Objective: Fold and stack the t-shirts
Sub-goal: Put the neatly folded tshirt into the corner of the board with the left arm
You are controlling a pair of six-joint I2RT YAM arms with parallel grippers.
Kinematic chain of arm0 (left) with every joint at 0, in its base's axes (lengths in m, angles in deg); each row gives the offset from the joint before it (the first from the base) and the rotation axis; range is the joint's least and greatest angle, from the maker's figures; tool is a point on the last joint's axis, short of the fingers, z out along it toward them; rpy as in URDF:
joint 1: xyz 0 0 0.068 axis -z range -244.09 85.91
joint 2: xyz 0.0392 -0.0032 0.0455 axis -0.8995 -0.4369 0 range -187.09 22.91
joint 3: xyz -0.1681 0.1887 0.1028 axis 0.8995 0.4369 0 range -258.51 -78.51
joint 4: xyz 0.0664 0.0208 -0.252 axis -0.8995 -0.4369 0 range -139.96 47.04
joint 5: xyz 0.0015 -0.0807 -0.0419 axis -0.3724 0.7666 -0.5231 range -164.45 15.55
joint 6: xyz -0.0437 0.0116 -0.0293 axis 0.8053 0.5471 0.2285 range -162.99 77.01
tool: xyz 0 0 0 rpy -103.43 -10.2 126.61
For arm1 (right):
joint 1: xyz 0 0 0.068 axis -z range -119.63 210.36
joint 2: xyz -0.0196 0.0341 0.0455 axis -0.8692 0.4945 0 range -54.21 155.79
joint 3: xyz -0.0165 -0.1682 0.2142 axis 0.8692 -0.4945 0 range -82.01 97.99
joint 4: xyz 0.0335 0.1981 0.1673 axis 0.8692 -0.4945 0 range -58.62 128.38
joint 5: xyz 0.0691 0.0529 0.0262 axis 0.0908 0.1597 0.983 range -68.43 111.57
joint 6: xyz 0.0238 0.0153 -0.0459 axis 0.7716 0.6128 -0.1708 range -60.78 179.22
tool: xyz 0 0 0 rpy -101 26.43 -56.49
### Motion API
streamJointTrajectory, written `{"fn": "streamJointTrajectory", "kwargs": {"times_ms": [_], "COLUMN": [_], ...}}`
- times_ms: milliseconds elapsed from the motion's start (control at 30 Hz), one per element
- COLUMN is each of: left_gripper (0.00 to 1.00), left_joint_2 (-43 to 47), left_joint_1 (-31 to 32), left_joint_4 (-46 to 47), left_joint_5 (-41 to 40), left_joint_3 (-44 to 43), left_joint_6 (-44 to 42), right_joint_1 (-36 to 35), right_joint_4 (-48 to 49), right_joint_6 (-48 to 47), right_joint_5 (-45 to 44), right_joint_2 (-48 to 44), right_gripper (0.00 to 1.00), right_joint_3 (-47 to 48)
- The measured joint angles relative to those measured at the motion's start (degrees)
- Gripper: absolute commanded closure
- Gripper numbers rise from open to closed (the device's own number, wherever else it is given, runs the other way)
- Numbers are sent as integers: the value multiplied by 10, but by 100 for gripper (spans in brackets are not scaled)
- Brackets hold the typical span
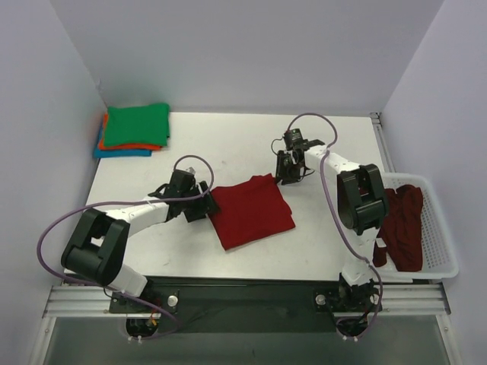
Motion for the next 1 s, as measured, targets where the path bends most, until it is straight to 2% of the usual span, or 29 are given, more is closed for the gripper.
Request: {"fn": "streamJointTrajectory", "kwargs": {"times_ms": [167,267,433,600,700,833,933,967,1000], "left_gripper": [37,37,30,30,30,38,69,95,100], "left_joint_2": [-19,-22,-24,-25,-39,-71,-89,-94,-100], "left_joint_1": [8,17,51,58,59,72,86,89,91], "left_joint_4": [0,-23,-52,-50,-50,-42,-31,-30,-36], "left_joint_5": [-14,-42,-103,-119,-121,-124,-132,-134,-140], "left_joint_3": [-15,-25,-41,-42,-51,-83,-92,-95,-100], "left_joint_6": [13,30,58,85,92,103,111,113,113], "right_joint_1": [-3,-3,-3,-3,-3,-3,-3,-2,-2], "right_joint_4": [0,0,0,0,0,0,0,0,0], "right_joint_6": [1,1,1,2,2,5,9,11,14], "right_joint_5": [3,7,10,15,17,20,21,21,21], "right_joint_2": [4,9,10,10,10,10,10,9,9], "right_gripper": [72,72,72,72,72,72,72,72,72], "right_joint_3": [0,0,0,0,0,0,0,0,-1]}}
